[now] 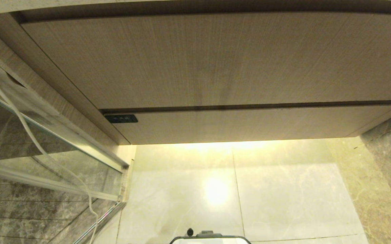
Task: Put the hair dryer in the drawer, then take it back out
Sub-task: Pull open the drawer
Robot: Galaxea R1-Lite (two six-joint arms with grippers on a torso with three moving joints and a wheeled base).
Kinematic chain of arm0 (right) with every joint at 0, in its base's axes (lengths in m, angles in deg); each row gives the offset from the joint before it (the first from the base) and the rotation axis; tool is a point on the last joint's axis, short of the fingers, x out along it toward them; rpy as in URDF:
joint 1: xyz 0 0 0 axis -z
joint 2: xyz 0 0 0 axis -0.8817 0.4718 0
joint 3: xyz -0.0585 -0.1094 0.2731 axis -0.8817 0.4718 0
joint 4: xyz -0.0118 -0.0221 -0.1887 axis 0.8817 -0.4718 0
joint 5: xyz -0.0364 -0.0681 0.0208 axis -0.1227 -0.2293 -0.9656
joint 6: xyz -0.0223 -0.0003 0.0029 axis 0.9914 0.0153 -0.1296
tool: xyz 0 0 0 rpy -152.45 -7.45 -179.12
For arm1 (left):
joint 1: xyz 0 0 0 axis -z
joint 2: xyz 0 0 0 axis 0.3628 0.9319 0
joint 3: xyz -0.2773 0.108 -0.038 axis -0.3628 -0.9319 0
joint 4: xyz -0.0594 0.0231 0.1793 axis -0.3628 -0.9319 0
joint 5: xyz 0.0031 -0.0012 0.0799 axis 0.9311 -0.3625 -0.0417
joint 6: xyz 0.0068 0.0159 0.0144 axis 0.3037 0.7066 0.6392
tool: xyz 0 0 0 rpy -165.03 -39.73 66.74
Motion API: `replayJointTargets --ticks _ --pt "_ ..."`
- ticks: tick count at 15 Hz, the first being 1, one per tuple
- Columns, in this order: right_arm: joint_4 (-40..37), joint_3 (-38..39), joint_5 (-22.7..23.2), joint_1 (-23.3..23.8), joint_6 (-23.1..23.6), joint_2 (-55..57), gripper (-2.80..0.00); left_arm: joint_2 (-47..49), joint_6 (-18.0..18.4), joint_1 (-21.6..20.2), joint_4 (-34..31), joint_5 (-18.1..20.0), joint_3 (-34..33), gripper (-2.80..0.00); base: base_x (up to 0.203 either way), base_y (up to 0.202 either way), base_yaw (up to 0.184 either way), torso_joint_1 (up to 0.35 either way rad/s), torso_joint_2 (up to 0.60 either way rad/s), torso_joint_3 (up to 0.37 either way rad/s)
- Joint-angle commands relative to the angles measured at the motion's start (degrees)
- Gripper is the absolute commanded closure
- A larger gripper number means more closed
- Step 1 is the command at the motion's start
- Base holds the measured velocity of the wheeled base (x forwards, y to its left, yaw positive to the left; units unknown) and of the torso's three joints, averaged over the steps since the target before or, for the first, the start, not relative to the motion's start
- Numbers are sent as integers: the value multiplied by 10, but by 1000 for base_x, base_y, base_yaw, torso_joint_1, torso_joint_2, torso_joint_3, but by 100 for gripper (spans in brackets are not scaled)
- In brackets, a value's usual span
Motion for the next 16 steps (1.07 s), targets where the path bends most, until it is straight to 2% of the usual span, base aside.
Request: replayJointTargets --ticks 1,4,6,7,9,12,14,16 --pt "0 1 2 -1 5 0 0 0 0 0 0 0 -1 0 0 0 0 0 0 0" --pt "-5 -1 2 -1 20 0 0 0 0 0 0 0 -1 0 0 0 0 0 0 0" --pt "-20 -47 5 -1 22 14 0 0 0 0 0 0 0 0 0 0 0 0 0 0" --pt "-38 -106 4 0 22 43 0 0 0 0 0 0 -1 0 0 0 0 0 0 0" --pt "-91 -282 5 0 24 126 0 0 0 0 0 0 0 0 0 0 0 0 0 0" --pt "-235 -561 37 -1 43 328 0 0 0 0 0 0 0 0 0 0 0 0 0 0" --pt "-323 -676 80 -4 76 470 0 0 0 0 0 0 0 0 0 0 0 0 0 0" --pt "-389 -771 102 -20 102 593 0 0 0 0 0 0 0 0 0 0 0 0 0 0"
